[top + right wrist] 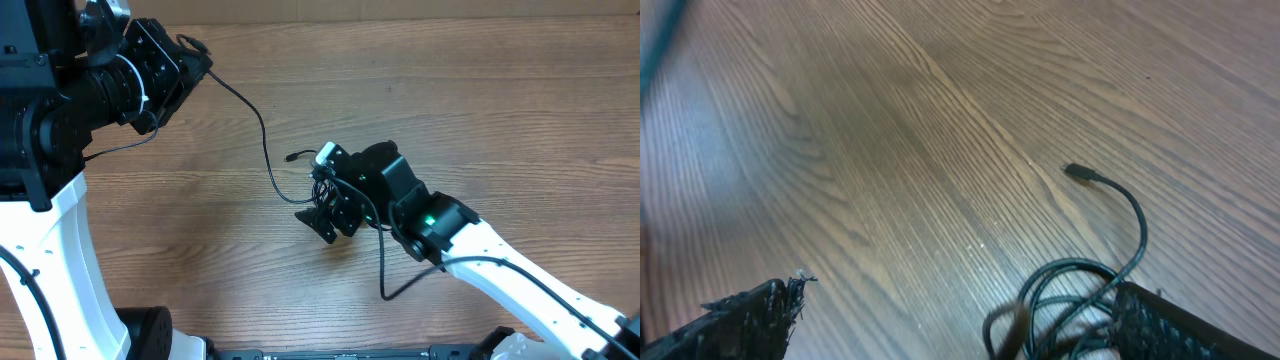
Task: Untangle cables
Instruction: 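Move the right gripper to the remaining cable coil and lower, then grasp the cable coil with the right gripper and lift it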
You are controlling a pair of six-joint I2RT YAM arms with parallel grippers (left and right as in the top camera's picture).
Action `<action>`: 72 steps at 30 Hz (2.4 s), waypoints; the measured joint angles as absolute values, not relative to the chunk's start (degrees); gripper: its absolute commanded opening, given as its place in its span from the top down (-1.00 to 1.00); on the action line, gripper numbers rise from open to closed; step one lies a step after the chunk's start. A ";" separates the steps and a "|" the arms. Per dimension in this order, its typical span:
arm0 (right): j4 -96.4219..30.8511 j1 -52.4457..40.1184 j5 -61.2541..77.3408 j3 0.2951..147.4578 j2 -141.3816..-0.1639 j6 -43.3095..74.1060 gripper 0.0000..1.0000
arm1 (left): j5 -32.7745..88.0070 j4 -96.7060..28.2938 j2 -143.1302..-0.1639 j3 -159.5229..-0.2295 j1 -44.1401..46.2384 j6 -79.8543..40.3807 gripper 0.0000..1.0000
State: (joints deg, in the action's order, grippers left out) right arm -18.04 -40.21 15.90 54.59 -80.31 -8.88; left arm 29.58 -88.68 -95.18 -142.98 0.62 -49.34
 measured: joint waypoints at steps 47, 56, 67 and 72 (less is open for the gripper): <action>-1.56 -40.23 3.29 57.21 -56.53 4.27 0.93 | 16.47 -96.68 -95.18 -141.49 0.62 -37.01 -0.20; 13.34 -40.21 0.62 57.23 -58.94 8.36 0.93 | 17.15 -96.71 -95.18 -138.98 1.96 -34.85 -0.45; 9.13 -40.23 0.60 58.24 -60.45 12.47 0.93 | 17.37 -96.68 -95.18 -131.79 4.43 -32.84 -0.56; 12.80 -40.23 0.60 58.06 -65.34 13.23 0.93 | 17.37 -96.71 -95.18 -129.25 4.43 -32.53 -0.56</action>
State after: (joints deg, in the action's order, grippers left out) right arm 12.80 -40.23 0.60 58.06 -65.34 13.23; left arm 17.37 -96.71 -95.18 -129.25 4.43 -32.53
